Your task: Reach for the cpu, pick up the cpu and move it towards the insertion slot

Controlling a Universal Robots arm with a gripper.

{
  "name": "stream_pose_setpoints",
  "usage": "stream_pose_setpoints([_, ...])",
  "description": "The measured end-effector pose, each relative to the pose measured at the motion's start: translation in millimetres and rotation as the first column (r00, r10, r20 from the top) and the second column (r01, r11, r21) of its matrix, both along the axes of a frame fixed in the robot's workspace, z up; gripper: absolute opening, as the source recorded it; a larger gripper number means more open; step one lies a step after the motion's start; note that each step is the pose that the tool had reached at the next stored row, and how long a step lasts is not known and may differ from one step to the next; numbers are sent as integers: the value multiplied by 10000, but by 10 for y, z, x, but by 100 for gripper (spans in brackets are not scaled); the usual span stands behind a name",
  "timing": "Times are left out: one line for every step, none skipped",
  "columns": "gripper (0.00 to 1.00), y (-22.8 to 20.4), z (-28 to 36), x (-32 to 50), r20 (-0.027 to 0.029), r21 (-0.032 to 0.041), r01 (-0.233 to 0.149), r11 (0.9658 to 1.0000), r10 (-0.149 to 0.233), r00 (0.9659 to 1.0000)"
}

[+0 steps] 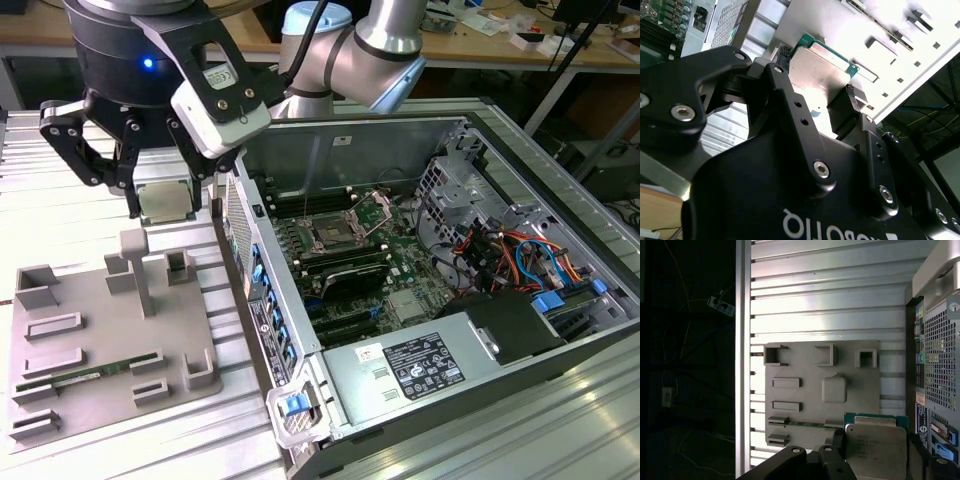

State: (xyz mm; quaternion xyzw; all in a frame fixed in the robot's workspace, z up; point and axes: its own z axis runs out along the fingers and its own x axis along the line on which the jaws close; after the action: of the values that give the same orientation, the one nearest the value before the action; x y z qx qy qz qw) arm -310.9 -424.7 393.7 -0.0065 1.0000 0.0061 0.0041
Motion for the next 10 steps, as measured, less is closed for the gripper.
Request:
stream_pose_setpoints([55,0,-1,5,1,1,1,10000,-1,10000])
stream_pose_setpoints([55,0,0,9,1,0,0,10000,0,10000])
stream_pose_setpoints([55,0,0,15,1,0,1,10000,-1,10000])
stream_pose_setpoints([55,0,-1,19,1,1,0,10000,0,10000])
stream_pose_setpoints([55,0,-1,23,2,0,0,10000,0,10000])
stream_pose_setpoints([55,0,0,27,1,0,1,10000,-1,10000])
stream_pose_setpoints([55,0,0,31,1,0,0,10000,0,10000])
stream_pose_setpoints([55,0,-1,36,1,0,0,10000,0,10000])
stream_pose_setpoints([55,0,0,40,1,0,1,10000,-1,10000])
stream_pose_setpoints([55,0,0,46,1,0,0,10000,0,10000])
